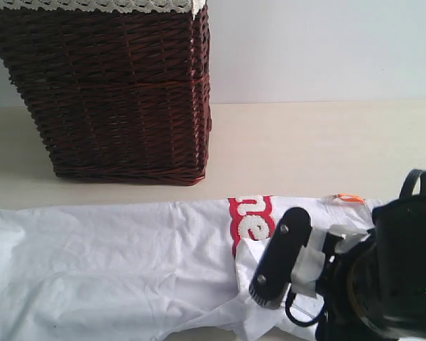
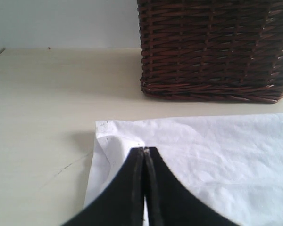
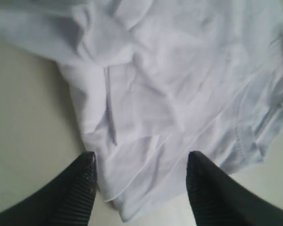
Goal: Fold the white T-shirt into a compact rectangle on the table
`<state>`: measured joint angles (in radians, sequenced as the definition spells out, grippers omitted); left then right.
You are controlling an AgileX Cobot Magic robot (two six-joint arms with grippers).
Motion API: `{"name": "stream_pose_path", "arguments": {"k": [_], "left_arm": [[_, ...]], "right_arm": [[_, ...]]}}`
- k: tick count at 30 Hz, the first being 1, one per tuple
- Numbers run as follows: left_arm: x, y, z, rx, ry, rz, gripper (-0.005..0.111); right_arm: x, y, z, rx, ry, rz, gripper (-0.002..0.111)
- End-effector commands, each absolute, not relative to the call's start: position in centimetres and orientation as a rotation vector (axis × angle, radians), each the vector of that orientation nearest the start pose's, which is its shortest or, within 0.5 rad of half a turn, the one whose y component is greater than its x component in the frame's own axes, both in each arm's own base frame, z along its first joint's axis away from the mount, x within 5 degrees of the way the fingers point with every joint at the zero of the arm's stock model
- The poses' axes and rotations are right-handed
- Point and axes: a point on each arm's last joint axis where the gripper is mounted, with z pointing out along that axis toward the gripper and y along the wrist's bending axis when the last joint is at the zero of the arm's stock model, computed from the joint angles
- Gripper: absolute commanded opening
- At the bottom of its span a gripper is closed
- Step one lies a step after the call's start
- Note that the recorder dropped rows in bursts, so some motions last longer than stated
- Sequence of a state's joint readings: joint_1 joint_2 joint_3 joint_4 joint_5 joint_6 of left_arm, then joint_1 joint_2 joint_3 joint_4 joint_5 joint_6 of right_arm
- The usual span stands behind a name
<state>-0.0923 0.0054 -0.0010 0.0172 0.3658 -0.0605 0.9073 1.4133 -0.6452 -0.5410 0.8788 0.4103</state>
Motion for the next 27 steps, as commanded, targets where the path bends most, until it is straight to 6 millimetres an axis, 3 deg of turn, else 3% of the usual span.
{"name": "stream_pose_path", "arguments": {"k": [1,13,19,27], "left_arm": [[5.3,-0.4,18.1,0.038,1.838,-0.087,0.0],[5.3,-0.4,18.1,0.038,1.838,-0.087,0.0],[5.3,-0.4,18.1,0.038,1.838,-0.087,0.0],[5.3,-0.4,18.1,0.038,1.838,-0.087,0.0]], "right_arm": [[15.7,14.3,16.8,-1.251,2.576,-0.46,0.055],[17.5,15.3,12.5,-1.324,2.573,-0.682,0.053],[17.7,15.2,12.2,-1.316,2.578,-0.738,0.023],[20.3,16.4,14.3,-1.303,2.333,-0.845,0.003]]}}
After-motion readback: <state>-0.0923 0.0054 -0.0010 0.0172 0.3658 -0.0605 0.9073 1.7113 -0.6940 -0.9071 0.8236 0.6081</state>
